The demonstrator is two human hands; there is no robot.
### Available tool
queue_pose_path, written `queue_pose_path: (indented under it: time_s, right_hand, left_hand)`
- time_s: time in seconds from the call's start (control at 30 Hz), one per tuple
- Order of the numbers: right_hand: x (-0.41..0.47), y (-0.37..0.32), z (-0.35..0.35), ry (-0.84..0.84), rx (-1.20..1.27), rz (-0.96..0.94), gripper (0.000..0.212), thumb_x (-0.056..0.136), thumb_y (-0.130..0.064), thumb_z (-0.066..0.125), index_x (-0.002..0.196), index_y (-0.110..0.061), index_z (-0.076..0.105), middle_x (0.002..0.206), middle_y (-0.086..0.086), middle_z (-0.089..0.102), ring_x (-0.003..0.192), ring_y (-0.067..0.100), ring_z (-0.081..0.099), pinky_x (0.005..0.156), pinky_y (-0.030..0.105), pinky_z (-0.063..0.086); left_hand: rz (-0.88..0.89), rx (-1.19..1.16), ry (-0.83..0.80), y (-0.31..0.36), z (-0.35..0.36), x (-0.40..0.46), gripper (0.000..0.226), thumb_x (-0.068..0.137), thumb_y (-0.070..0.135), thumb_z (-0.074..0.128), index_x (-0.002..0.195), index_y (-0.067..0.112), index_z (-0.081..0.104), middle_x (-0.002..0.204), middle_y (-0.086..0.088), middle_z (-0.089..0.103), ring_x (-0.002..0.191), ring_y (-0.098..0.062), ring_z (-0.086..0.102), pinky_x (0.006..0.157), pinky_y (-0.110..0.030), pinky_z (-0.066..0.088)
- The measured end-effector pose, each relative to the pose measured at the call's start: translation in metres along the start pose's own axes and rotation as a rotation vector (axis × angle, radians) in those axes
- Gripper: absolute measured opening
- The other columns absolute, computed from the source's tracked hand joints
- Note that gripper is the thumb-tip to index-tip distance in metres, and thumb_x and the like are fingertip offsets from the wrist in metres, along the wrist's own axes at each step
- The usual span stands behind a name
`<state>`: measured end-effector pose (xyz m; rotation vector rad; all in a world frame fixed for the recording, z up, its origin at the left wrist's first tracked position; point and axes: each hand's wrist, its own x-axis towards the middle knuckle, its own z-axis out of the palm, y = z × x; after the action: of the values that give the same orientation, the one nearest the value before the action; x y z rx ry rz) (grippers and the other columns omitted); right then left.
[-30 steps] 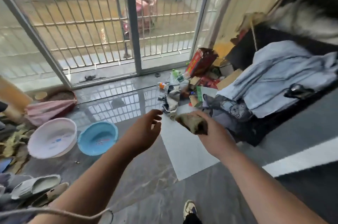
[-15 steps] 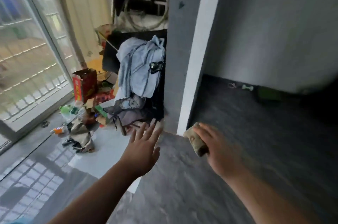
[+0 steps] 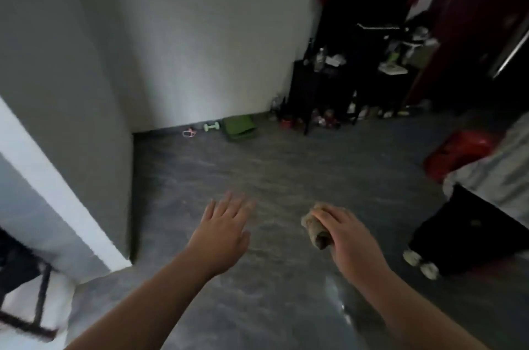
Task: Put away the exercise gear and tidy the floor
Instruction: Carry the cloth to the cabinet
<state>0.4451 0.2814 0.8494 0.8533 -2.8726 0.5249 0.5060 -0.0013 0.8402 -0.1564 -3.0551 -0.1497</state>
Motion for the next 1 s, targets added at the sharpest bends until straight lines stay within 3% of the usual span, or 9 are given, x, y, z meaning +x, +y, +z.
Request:
queue_pose_path:
  time_s: [0.13,0.27,0.43,0.67,1.0]
  right_hand:
    - [0.023,0.082,-0.022,-0.006,-0.030,0.125,0.078,0.065,-0.001,0.074,0.136,-0.027,0.053,0.138,-0.005,0.053,0.120,0.022,0.051,0.096,0.035,0.047]
    - [0.073,0.135,-0.016,-0.002,-0.026,0.144,0.079,0.064,0.002,0.072,0.136,-0.027,0.052,0.136,-0.006,0.054,0.119,0.021,0.052,0.092,0.035,0.049]
    - [0.175,0.178,0.002,0.040,-0.020,0.161,0.073,0.072,0.002,0.064,0.137,-0.027,0.052,0.137,-0.009,0.053,0.121,0.018,0.050,0.091,0.033,0.049]
    - [0.368,0.243,0.022,0.045,-0.003,0.210,0.070,0.074,0.001,0.062,0.138,-0.025,0.052,0.139,-0.007,0.052,0.124,0.020,0.047,0.091,0.033,0.048]
    - [0.593,0.337,0.011,0.069,-0.004,0.280,0.069,0.078,-0.005,0.063,0.140,-0.032,0.048,0.142,-0.009,0.050,0.128,0.018,0.045,0.095,0.035,0.049]
  left_hand:
    - [0.064,-0.061,-0.015,0.043,0.004,0.095,0.072,0.093,0.038,0.044,0.155,0.032,0.007,0.163,-0.001,0.018,0.151,-0.027,0.008,0.121,-0.047,0.010]
    - [0.069,-0.100,-0.024,0.044,0.014,0.177,0.070,0.095,0.036,0.045,0.155,0.031,0.010,0.163,0.000,0.016,0.151,-0.026,0.004,0.122,-0.047,0.008]
    - [0.079,-0.077,-0.026,0.009,0.037,0.287,0.070,0.094,0.037,0.043,0.155,0.031,0.010,0.163,-0.001,0.019,0.151,-0.027,0.009,0.121,-0.048,0.013]
    - [0.060,-0.068,-0.070,-0.060,0.061,0.483,0.068,0.099,0.040,0.038,0.156,0.030,0.001,0.164,-0.003,0.010,0.151,-0.028,0.001,0.122,-0.050,0.008]
    - [0.126,-0.069,-0.100,-0.117,0.049,0.730,0.064,0.101,0.044,0.034,0.156,0.031,0.003,0.166,-0.003,0.003,0.151,-0.026,-0.008,0.122,-0.049,0.003]
